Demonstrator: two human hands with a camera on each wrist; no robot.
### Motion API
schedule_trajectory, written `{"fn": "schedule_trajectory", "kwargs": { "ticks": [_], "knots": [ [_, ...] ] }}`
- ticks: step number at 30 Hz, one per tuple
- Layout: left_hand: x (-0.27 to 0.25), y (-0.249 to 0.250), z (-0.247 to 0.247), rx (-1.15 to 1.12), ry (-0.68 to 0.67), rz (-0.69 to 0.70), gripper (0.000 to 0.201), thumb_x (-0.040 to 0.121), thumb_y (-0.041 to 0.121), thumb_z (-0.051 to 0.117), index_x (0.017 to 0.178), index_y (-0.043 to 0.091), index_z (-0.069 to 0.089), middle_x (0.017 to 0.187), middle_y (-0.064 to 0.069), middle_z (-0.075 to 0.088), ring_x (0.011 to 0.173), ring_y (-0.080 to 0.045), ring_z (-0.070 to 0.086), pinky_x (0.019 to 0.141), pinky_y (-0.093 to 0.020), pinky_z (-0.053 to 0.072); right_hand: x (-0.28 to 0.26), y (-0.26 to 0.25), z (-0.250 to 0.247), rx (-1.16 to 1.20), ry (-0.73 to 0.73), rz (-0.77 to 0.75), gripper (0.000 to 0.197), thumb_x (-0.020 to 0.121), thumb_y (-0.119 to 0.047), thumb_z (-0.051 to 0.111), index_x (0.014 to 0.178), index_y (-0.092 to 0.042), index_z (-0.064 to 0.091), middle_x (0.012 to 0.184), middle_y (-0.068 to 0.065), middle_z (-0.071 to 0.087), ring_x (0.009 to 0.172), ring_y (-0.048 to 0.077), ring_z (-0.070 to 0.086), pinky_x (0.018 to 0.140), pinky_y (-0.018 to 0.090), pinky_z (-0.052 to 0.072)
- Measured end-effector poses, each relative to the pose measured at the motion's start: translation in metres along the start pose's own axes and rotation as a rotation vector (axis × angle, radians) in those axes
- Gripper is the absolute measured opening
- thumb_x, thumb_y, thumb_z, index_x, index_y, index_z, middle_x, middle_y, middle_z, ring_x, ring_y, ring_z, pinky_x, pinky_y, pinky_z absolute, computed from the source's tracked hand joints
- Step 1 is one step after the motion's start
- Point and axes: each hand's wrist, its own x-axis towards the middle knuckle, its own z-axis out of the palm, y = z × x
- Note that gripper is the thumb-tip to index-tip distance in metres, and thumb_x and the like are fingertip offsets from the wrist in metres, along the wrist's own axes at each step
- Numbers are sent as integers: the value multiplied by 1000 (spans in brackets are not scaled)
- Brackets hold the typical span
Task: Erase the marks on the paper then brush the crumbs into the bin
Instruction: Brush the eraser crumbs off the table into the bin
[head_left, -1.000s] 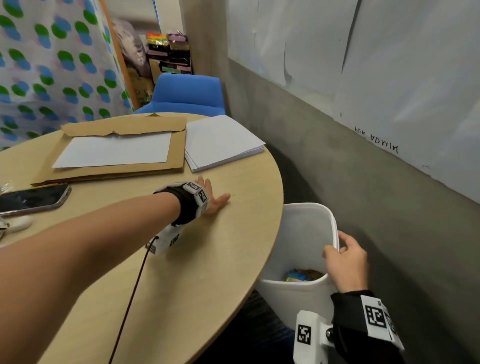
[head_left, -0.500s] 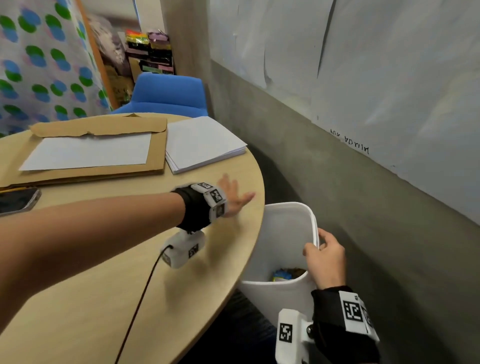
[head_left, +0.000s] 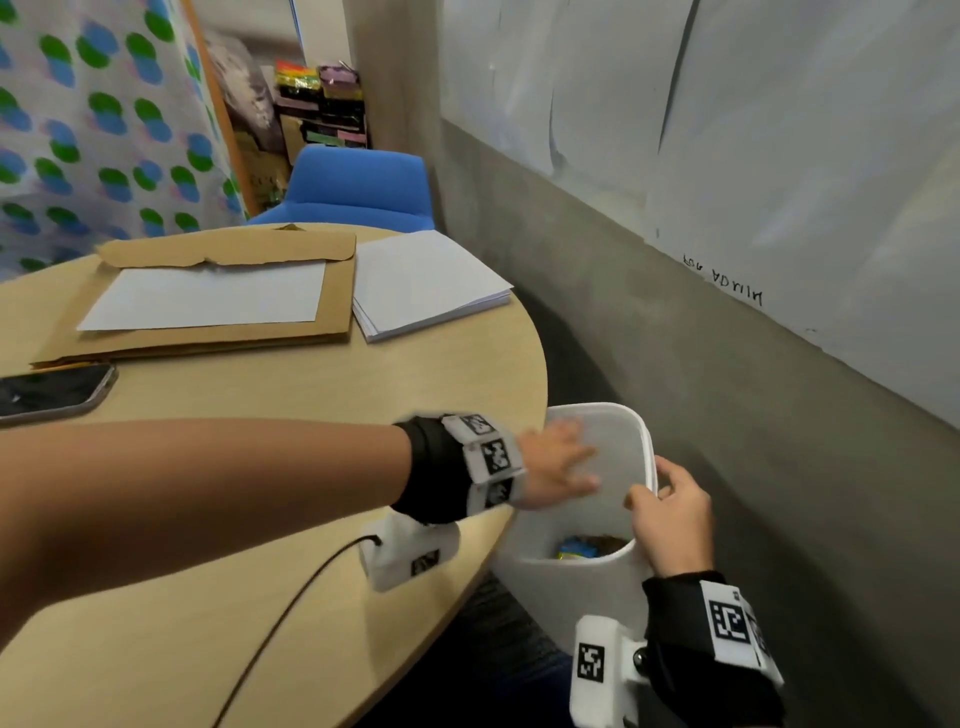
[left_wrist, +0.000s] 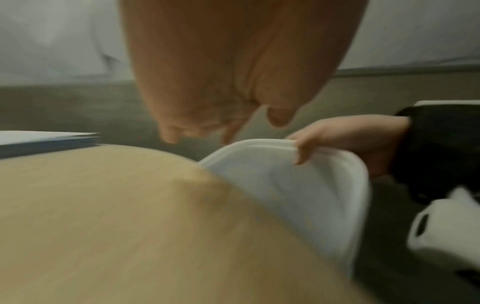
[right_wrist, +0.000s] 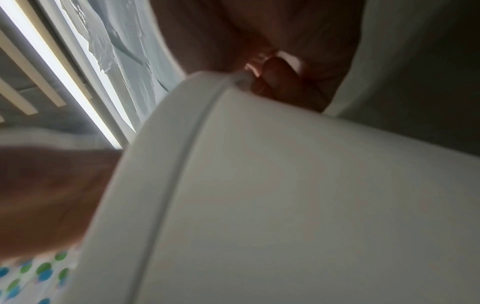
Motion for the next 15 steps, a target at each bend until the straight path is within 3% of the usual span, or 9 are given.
{"fn": "schedule_trajectory", "kwargs": {
  "ticks": [2, 6, 8, 11, 12, 15],
  "knots": [
    [-7, -30, 2, -61, 102, -258, 64, 100, 43, 29, 150, 7, 11, 158, -13, -8, 146, -25, -1, 116, -33, 7, -1, 0, -3, 2, -9, 5, 44, 76, 7, 54, 118, -3, 60, 63, 0, 47, 77, 24, 49, 71, 28, 36],
    [-31, -96, 13, -43, 28, -738, 85, 93, 63, 17, 149, 1, -4, 155, -19, -16, 145, -32, -8, 117, -42, -1, -5, 0, -7, 7, -15, 7, 43, 76, 7, 54, 118, -4, 60, 61, -4, 45, 77, 24, 49, 70, 28, 35],
    [-49, -111, 16, -77, 5, -856, 88, 92, 65, 16, 149, 0, -1, 156, -19, -11, 145, -34, -3, 117, -43, 1, -8, 1, -10, 9, -18, 10, 44, 76, 7, 54, 118, -5, 60, 61, -5, 45, 77, 25, 49, 70, 28, 35],
    [-59, -112, 21, -170, -1, -882, 83, 94, 60, 20, 148, -1, 2, 157, -19, -2, 145, -33, 4, 114, -32, 7, -13, 2, -15, 12, -25, 8, 44, 76, 7, 55, 118, -4, 60, 61, -4, 45, 76, 25, 49, 70, 28, 35],
    [-55, -109, 21, -122, -5, -862, 87, 92, 64, 20, 149, 1, -1, 157, -20, -3, 145, -35, 4, 115, -35, 7, -15, 2, -16, 13, -27, 8, 44, 76, 7, 55, 118, -4, 60, 60, -3, 46, 75, 26, 49, 70, 28, 35],
    [-27, -67, 38, -3, 26, -568, 89, 90, 66, 24, 149, 3, 3, 156, -22, -1, 144, -38, 5, 118, -45, 9, -20, 0, -14, 21, -29, 10, 44, 76, 7, 55, 119, -3, 60, 59, -2, 46, 73, 26, 49, 69, 28, 35]
  ]
}}
